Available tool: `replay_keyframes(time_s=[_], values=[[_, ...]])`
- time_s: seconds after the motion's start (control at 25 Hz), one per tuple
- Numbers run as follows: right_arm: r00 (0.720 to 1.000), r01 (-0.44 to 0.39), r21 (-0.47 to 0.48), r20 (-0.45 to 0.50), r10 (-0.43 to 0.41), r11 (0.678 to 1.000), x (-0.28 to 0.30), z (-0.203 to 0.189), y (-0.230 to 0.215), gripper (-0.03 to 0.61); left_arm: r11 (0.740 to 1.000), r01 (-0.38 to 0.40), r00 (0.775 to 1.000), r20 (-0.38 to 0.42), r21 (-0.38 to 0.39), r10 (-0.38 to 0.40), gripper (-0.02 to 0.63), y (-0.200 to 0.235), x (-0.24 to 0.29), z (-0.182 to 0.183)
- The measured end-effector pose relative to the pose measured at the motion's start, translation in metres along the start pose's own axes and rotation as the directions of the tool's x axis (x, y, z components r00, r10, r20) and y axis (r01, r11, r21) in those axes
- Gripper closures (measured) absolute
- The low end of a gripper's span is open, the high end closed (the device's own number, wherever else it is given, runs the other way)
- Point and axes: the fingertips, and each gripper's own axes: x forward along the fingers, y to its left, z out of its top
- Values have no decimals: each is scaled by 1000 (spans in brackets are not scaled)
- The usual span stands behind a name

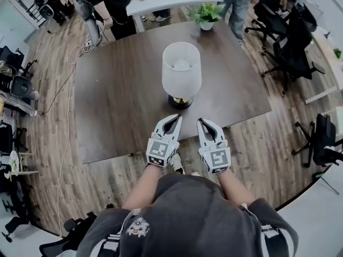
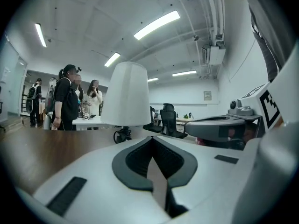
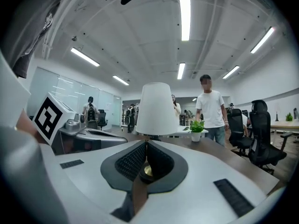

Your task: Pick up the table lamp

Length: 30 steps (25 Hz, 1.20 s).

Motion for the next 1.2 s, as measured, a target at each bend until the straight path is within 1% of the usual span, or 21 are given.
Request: replay_keyframes(time_s=[0.28,0.44,0.6,0.64,0.76,0.88,0.96,1.2], values=[[998,44,7,-34,-44,999,38,-10,-12,552,1000,30,999,-30,-6,-30,612,34,26,-14],[995,83,55,-60,-80,995,47,-23,-21,552,999,34,999,-33,2,-34,612,41,35,-21],[992,97,90,-87,-90,991,53,-36,-22,552,1000,30,999,-41,2,-30,608,48,36,-31],[992,97,96,-92,-89,991,55,-39,-23,552,1000,25,999,-48,2,-25,590,52,38,-35],[991,95,96,-108,-85,991,62,-48,-25,552,1000,-2,997,-72,-2,2,464,62,44,-46],[990,93,80,-118,-83,992,71,-57,-28,552,1000,-26,997,-77,10,27,445,75,56,-51],[989,90,73,-124,-80,993,77,-64,-30,551,999,-28,995,-95,16,30,426,80,66,-63],[986,81,64,-154,-71,995,89,-88,-42,551,1000,18,993,-121,22,-16,377,84,101,-87]])
